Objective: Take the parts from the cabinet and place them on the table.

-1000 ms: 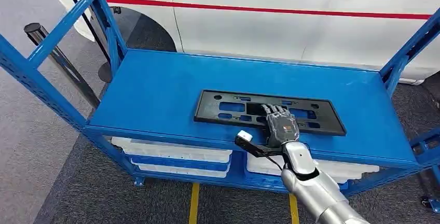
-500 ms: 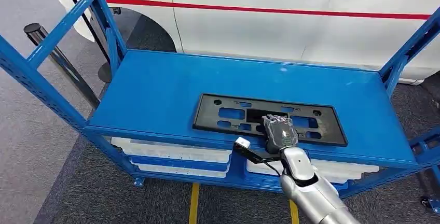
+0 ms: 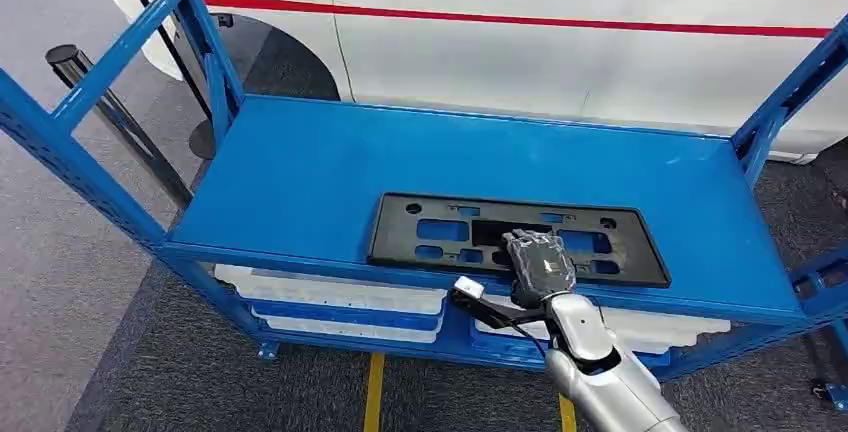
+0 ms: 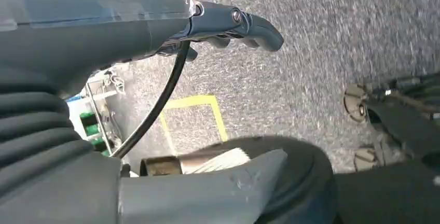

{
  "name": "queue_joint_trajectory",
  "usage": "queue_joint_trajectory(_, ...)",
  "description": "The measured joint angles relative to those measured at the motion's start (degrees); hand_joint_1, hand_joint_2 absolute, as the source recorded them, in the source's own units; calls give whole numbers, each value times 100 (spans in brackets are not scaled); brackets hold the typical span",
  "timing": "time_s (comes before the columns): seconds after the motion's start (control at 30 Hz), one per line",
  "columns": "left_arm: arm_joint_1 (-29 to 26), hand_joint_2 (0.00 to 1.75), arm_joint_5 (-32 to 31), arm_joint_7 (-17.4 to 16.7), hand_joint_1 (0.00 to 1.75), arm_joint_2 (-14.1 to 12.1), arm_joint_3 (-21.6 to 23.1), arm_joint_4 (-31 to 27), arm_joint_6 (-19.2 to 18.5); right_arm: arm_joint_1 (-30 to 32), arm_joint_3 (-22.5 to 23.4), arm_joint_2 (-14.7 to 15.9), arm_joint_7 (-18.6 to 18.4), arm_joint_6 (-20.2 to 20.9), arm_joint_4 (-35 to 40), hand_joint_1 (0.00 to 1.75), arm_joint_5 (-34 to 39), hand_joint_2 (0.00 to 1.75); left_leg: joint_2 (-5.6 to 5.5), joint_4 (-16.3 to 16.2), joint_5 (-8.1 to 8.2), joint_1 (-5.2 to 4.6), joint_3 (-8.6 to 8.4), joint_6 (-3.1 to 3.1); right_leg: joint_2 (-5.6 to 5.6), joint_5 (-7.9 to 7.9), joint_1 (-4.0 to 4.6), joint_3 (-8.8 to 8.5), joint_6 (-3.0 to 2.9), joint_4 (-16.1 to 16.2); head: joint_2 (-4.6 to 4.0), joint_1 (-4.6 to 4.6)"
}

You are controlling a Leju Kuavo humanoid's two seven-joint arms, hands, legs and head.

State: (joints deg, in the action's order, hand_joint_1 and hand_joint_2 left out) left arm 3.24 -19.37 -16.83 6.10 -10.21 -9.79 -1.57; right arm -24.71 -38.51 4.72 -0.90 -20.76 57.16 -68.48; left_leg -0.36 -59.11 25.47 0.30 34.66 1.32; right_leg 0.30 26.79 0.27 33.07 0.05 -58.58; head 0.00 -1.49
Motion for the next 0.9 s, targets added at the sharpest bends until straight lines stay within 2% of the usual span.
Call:
queue_joint_trajectory(0.17,-6,175,-35,-81,0,2,-42,0,11,156,15,122,109,-306,582,175,85,175,1,0,1,0,6,-1,7,0,0,8,0,0,0,-2)
queue_joint_trajectory(0.57,-4,175,-55,-74,0,4,-68,0,-35,250,20,260,196,-321,1062,175,118,175,2,1,1,0,8,-1,4,1,0,11,0,-1,0,-2)
queue_joint_trajectory(0.73,-14,175,-206,-133,0,2,-68,0,-85,265,74,680,490,-485,1924,175,284,175,0,-4,5,-14,15,6,2,-1,-24,14,3,3,0,-2)
queue_joint_trajectory(0.9,-19,175,-251,-194,0,2,-68,0,-53,412,227,1201,560,-769,3002,175,-303,175,-1,-15,26,-36,15,39,2,10,-56,9,28,7,0,-2)
